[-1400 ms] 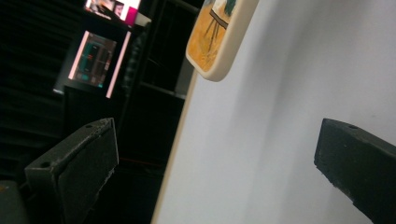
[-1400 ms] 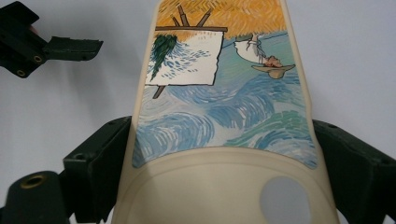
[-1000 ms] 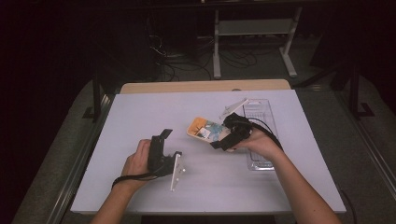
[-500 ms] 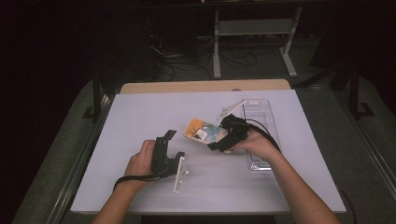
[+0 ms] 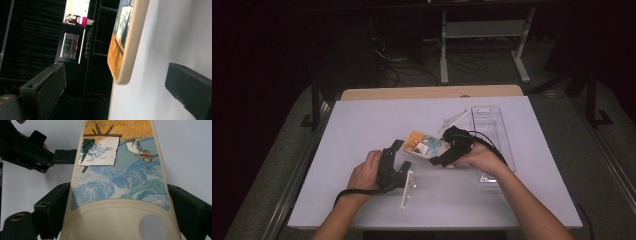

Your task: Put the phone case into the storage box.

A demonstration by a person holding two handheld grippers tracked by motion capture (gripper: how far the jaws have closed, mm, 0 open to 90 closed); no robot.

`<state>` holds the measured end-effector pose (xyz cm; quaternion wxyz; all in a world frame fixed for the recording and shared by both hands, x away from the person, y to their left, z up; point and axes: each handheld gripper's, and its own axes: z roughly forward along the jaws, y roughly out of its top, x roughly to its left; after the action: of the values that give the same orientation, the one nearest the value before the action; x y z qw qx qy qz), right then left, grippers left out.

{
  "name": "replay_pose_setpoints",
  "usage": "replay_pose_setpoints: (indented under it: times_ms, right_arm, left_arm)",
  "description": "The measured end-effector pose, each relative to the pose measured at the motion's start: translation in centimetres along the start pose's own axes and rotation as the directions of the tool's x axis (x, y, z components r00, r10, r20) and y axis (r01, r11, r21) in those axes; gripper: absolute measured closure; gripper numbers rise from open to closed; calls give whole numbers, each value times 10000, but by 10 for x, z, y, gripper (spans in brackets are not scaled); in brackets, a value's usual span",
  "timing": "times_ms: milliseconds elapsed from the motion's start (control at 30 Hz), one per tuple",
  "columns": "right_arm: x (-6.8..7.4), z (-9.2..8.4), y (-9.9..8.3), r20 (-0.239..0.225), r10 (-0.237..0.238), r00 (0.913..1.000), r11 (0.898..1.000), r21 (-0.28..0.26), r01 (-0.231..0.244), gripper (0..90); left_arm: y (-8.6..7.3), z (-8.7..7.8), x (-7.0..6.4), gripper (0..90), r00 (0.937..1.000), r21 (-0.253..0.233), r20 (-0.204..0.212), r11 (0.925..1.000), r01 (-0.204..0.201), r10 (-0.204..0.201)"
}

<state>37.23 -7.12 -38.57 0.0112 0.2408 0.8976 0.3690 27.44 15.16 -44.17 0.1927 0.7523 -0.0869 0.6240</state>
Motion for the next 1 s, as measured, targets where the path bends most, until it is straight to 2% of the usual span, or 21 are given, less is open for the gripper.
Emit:
replay_pose_setpoints:
  times_ms: [67,167,200,300,367,500,600,633,733,800,867,1000]
  right_arm:
    - [1,2,0,-1,-155,9999,9999,25,155,104]
    - [4,4,1,-89,-124,9999,9999,16,124,104]
    - [3,5,1,-29,-341,9994,9994,-20,341,104]
    - [5,6,2,-86,-396,9992,9992,-51,396,104]
    - [6,7,2,-88,-514,9986,9987,-27,514,104]
    - [9,8,3,-154,-344,9993,9994,-34,344,105]
    - [10,9,4,-167,-488,9987,9988,-75,487,104]
    - [10,10,4,-178,-500,9986,9987,-70,499,104]
    - [11,11,5,-230,-519,9984,9986,-114,517,104]
    - [13,11,5,-249,-409,9989,9991,-150,406,104]
    - [13,12,5,-276,-514,9983,9985,-184,509,104]
    - [16,12,6,-391,-207,9990,9997,-167,200,104]
  left_arm:
    - [1,0,0,54,10000,-50,-47,10000,-33,32]
    - [3,0,-1,65,9999,-76,-128,9999,-94,93]
    - [3,0,0,66,9998,-111,-149,9998,-137,135]
    - [4,-1,-1,132,9994,-199,-244,9995,-233,228]
    - [5,-1,-1,140,9991,-200,-300,9993,-308,302]
    - [7,-1,-2,166,9981,-312,-421,9984,-468,455]
    - [8,-3,-2,197,9966,-270,-458,9972,-692,679]
    - [8,-2,-3,206,9973,-363,-416,9974,-621,606]
    - [9,-2,-3,263,9954,-201,-329,9956,-912,905]
    - [10,-2,-3,290,9940,-199,-386,9944,-1034,1025]
    - [11,-2,-4,321,9925,-230,-525,9935,-1118,1105]
    - [13,-2,-5,389,9899,-254,-474,9906,-1346,1333]
